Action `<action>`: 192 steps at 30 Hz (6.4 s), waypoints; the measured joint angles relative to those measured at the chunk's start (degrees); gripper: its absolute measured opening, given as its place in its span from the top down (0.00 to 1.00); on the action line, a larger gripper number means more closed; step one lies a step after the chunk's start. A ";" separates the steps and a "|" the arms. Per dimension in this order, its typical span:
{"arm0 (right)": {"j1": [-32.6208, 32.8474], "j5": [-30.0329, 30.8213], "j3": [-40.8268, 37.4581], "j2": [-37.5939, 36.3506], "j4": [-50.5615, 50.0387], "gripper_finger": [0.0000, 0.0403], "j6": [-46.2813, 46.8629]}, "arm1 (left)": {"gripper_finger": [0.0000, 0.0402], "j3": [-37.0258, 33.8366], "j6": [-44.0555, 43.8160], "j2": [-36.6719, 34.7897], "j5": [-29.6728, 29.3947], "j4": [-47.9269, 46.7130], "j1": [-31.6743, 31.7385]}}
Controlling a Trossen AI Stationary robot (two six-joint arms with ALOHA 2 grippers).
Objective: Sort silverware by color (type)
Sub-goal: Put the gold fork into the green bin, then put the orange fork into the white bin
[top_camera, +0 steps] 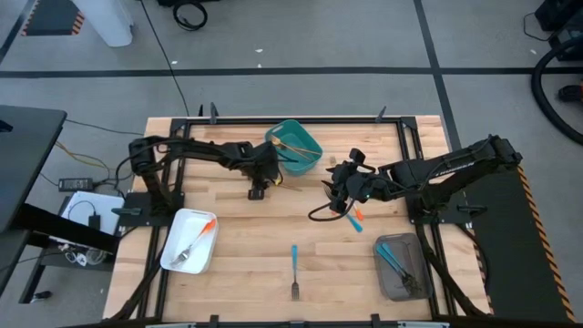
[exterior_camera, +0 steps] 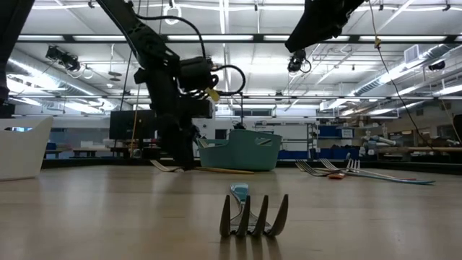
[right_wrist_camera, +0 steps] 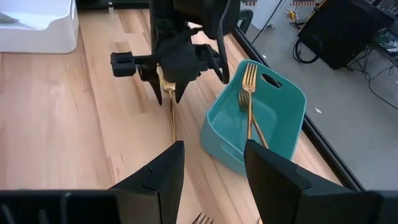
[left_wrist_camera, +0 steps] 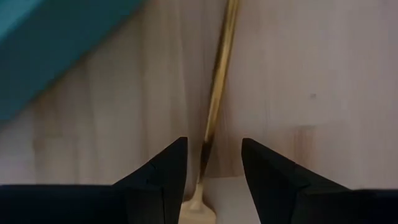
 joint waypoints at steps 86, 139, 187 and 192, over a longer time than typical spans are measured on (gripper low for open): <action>0.68 2.54 0.04 -0.01 1.73 0.57 -1.64 | 0.94 -0.04 52.36 1.18 -4.26 39.17 9.29; 1.20 1.05 0.00 -0.01 2.76 0.57 -2.51 | 0.77 2.14 24.48 9.16 19.73 45.65 18.33; 1.66 -5.90 -3.22 -0.02 2.81 0.57 1.22 | 0.65 2.00 -2.33 -13.68 -25.88 8.96 -25.62; 1.22 -4.16 -3.37 1.16 3.37 0.57 2.96 | 0.65 -2.30 -3.29 -13.64 -24.75 16.07 -29.14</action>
